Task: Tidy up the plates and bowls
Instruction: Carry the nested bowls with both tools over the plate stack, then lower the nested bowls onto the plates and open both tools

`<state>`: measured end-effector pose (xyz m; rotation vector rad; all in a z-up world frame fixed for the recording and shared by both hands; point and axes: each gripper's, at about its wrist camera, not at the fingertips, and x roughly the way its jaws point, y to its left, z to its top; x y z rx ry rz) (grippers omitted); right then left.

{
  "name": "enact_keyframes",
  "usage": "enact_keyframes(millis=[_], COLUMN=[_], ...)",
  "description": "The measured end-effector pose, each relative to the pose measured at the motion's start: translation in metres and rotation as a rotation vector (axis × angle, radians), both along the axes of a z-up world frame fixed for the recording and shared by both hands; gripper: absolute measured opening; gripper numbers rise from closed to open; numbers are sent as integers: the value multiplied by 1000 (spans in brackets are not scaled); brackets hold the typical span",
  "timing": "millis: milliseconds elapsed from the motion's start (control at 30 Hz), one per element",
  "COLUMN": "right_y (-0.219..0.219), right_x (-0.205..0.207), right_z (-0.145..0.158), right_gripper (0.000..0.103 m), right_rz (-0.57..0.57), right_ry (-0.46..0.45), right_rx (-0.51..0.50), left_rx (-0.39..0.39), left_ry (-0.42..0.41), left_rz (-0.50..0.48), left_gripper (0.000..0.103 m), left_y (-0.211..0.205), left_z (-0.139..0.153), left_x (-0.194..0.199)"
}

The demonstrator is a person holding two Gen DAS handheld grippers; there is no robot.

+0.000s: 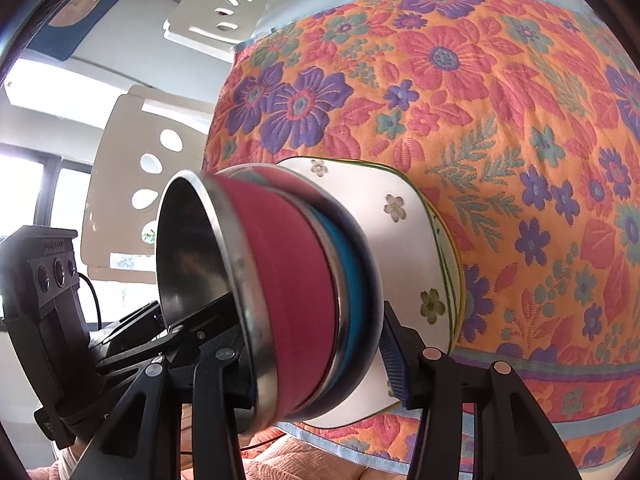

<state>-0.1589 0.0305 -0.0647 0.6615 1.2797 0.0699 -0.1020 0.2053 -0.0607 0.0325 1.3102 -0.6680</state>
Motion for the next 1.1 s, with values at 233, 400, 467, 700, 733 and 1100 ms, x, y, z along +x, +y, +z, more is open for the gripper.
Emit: enact_keyframes(millis=[233, 400, 467, 700, 733, 1100], right_y=[4, 35, 44, 42, 44, 55], right_x=[-3, -13, -14, -18, -18, -13], right_z=[16, 46, 49, 45, 44, 44], right_gripper=[46, 73, 96, 103, 103, 103], right_rz=[14, 120, 127, 95, 98, 125], right_ry=[-32, -119, -122, -160, -155, -167], right_rx=[-137, -369, -466, -441, -446, -470], left_rx=[-4, 41, 126, 162, 164, 126], left_ry=[-45, -134, -192, -196, -194, -215], left_rz=[40, 49, 71, 141, 145, 118], left_gripper=[34, 50, 64, 102, 102, 102], left_y=[9, 14, 15, 37, 39, 32], left_z=[10, 28, 31, 31, 31, 39], left_x=[-3, -10, -12, 1, 1, -4])
